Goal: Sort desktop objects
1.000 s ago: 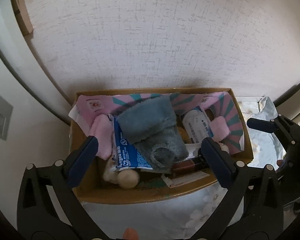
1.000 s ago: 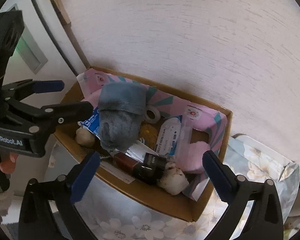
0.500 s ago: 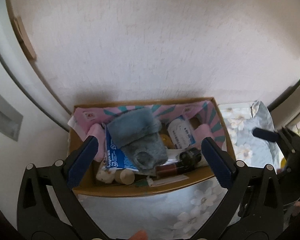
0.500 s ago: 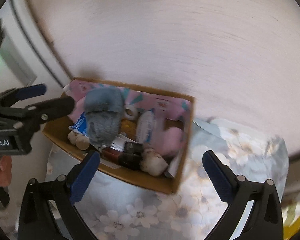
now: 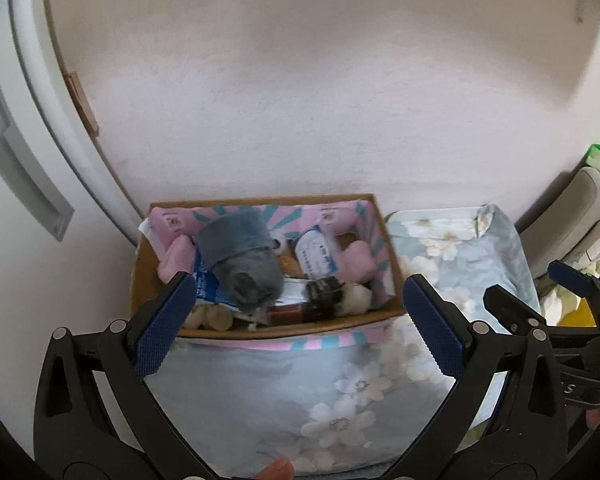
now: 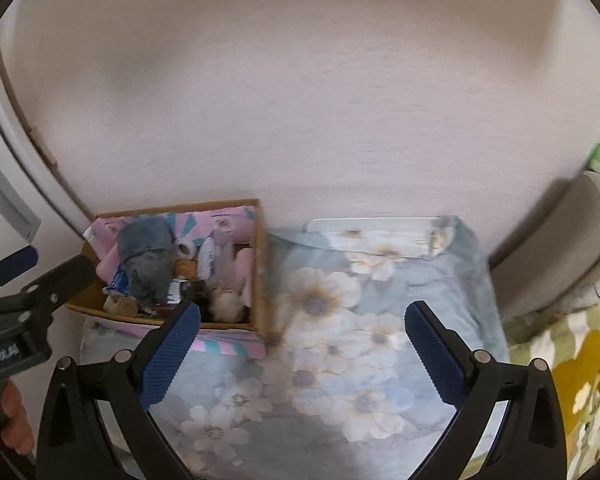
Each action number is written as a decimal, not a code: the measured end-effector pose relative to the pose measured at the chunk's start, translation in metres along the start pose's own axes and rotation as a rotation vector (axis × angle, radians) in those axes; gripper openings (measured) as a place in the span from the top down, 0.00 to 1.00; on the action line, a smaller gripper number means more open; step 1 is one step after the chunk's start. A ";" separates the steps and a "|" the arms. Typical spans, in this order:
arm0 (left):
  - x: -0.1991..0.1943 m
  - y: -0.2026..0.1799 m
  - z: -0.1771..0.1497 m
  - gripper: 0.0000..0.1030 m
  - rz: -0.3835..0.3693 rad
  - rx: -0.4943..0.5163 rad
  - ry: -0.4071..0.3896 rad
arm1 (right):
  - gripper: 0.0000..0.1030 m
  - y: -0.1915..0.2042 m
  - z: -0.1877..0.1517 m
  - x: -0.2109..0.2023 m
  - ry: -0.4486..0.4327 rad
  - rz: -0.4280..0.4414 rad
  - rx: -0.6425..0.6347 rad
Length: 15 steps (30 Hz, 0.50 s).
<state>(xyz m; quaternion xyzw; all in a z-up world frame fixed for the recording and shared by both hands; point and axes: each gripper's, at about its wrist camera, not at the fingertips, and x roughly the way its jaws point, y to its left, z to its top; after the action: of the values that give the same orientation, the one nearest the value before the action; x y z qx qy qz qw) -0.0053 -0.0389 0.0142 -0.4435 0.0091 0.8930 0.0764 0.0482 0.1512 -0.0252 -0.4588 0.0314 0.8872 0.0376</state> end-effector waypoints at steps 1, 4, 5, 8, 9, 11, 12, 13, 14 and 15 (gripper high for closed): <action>-0.004 -0.004 -0.003 0.00 0.002 0.006 -0.006 | 0.01 -0.002 -0.002 -0.002 -0.005 -0.009 0.002; -0.011 -0.016 -0.008 0.00 0.000 0.020 -0.018 | 0.01 -0.006 -0.005 -0.005 -0.008 -0.026 0.004; -0.012 -0.018 -0.008 0.00 -0.002 0.022 -0.017 | 0.01 -0.008 -0.006 -0.005 -0.009 -0.029 0.005; -0.011 -0.024 -0.008 0.00 -0.007 0.018 -0.020 | 0.01 -0.010 -0.008 -0.006 -0.011 -0.029 0.008; -0.012 -0.025 -0.008 0.00 -0.002 0.018 -0.020 | 0.01 -0.011 -0.008 -0.006 -0.010 -0.029 0.007; -0.013 -0.028 -0.008 0.00 0.016 0.021 -0.032 | 0.01 -0.011 -0.009 -0.008 -0.014 -0.034 0.007; -0.013 -0.030 -0.008 0.00 0.024 0.022 -0.038 | 0.01 -0.012 -0.009 -0.008 -0.016 -0.038 0.004; -0.013 -0.031 -0.008 0.00 0.032 0.020 -0.042 | 0.01 -0.012 -0.009 -0.007 -0.017 -0.038 0.003; -0.013 -0.031 -0.007 0.00 0.034 0.019 -0.042 | 0.01 -0.013 -0.009 -0.007 -0.018 -0.038 0.005; -0.013 -0.031 -0.007 0.00 0.033 0.017 -0.043 | 0.01 -0.014 -0.009 -0.007 -0.018 -0.038 0.006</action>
<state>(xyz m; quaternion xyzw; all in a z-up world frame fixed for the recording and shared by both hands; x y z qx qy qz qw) 0.0129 -0.0103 0.0218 -0.4235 0.0225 0.9033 0.0655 0.0610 0.1644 -0.0249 -0.4511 0.0248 0.8903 0.0561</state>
